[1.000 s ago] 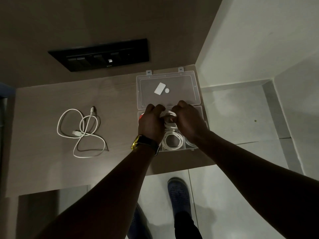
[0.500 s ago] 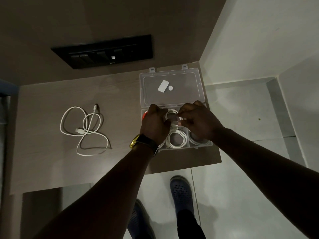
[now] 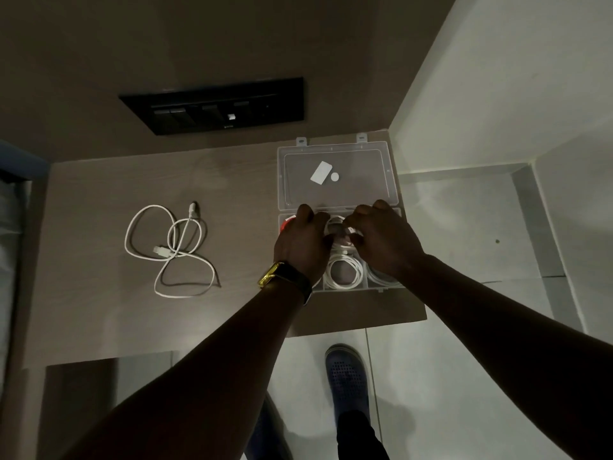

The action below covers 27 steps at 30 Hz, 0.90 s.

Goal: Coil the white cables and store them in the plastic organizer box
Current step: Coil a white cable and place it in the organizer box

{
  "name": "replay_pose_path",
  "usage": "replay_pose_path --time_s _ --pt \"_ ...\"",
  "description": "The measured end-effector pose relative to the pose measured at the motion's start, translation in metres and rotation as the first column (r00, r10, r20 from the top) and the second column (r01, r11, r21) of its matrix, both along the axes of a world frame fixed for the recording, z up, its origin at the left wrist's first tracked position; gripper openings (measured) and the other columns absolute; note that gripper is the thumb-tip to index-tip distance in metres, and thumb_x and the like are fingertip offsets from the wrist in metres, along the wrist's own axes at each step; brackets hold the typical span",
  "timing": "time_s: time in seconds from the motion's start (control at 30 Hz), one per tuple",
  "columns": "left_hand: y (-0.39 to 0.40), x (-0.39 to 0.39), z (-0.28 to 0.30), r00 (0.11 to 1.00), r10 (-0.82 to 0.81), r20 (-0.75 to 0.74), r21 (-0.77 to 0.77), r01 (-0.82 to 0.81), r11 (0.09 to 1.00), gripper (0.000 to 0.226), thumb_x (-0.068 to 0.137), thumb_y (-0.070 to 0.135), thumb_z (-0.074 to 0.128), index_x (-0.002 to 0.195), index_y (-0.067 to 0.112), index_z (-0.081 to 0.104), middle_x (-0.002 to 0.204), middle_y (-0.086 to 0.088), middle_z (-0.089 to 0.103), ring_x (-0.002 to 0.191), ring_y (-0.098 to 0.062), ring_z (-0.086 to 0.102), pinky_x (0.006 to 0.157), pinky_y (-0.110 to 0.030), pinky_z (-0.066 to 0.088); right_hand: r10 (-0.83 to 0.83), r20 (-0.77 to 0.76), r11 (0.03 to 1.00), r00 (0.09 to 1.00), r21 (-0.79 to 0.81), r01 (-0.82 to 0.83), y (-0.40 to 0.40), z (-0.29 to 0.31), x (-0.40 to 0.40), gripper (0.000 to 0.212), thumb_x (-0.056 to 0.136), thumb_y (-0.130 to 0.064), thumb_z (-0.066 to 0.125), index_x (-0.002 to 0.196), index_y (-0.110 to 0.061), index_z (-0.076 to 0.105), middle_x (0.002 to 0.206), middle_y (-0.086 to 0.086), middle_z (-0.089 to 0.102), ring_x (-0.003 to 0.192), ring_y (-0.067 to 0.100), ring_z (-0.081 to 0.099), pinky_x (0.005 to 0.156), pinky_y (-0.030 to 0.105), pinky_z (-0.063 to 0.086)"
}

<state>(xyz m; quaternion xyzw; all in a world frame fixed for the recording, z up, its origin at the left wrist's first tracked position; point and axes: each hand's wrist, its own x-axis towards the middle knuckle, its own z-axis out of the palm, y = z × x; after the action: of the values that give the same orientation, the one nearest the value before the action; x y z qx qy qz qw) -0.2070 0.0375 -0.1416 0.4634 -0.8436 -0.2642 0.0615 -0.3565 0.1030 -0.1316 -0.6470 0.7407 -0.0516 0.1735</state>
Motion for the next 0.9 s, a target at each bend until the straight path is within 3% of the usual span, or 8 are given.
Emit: replay_pose_path --time_s 0.17,0.37,0.47,0.67,0.9 --pt "0.002 0.013 0.005 0.994 -0.019 -0.104 -0.027 0.017 0.999 0.031 0.085 0.019 0.058 0.116 0.015 0.063 0.107 -0.013 0.056 0.087 -0.034 0.061 0.077 -0.041 0.052 -0.032 0.002 0.995 0.999 -0.093 0.032 0.011 -0.001 0.002 0.027 0.085 -0.009 0.062 0.109 -0.017 0.07 0.11 0.003 0.066 0.099 0.032 0.055 0.078 0.038 0.048" --pt "0.007 0.038 0.01 0.981 0.004 -0.193 -0.045 -0.013 0.999 0.022 0.081 0.007 0.06 0.1 0.01 0.069 0.106 -0.015 0.061 0.085 -0.033 0.061 0.075 -0.042 0.052 -0.054 0.039 0.987 0.998 -0.147 0.059 0.002 -0.001 0.023 0.022 0.083 -0.004 0.058 0.1 -0.013 0.069 0.102 0.009 0.065 0.087 0.034 0.059 0.076 0.035 0.047" --pt "0.009 0.052 0.011 0.979 0.028 -0.201 -0.029 -0.034 0.999 0.025 0.078 0.002 0.062 0.1 0.012 0.071 0.106 -0.014 0.061 0.089 -0.032 0.061 0.077 -0.041 0.051 -0.089 0.098 0.989 0.991 -0.113 0.1 -0.001 -0.001 0.03 0.025 0.085 -0.005 0.058 0.106 -0.015 0.068 0.105 0.008 0.067 0.091 0.033 0.063 0.08 0.036 0.05" --pt "0.005 0.06 0.014 0.972 0.047 -0.23 -0.007 -0.05 0.999 0.025 0.079 0.005 0.065 0.1 0.016 0.071 0.105 -0.012 0.059 0.088 -0.027 0.06 0.076 -0.026 0.044 -0.014 0.02 1.0 1.0 -0.017 0.014 -0.01 -0.004 0.028 0.015 0.082 -0.003 0.061 0.087 -0.012 0.071 0.094 0.009 0.066 0.083 0.035 0.063 0.075 0.032 0.043" --pt "0.006 0.067 0.013 0.94 0.117 -0.319 0.039 -0.111 0.993 0.031 0.077 0.003 0.068 0.104 0.018 0.067 0.101 -0.011 0.059 0.08 -0.028 0.062 0.071 -0.033 0.053 -0.006 0.05 0.998 0.999 0.056 0.003 -0.032 -0.004 0.022 0.011 0.081 -0.005 0.064 0.086 -0.013 0.07 0.088 0.007 0.066 0.08 0.032 0.065 0.068 0.025 0.037"
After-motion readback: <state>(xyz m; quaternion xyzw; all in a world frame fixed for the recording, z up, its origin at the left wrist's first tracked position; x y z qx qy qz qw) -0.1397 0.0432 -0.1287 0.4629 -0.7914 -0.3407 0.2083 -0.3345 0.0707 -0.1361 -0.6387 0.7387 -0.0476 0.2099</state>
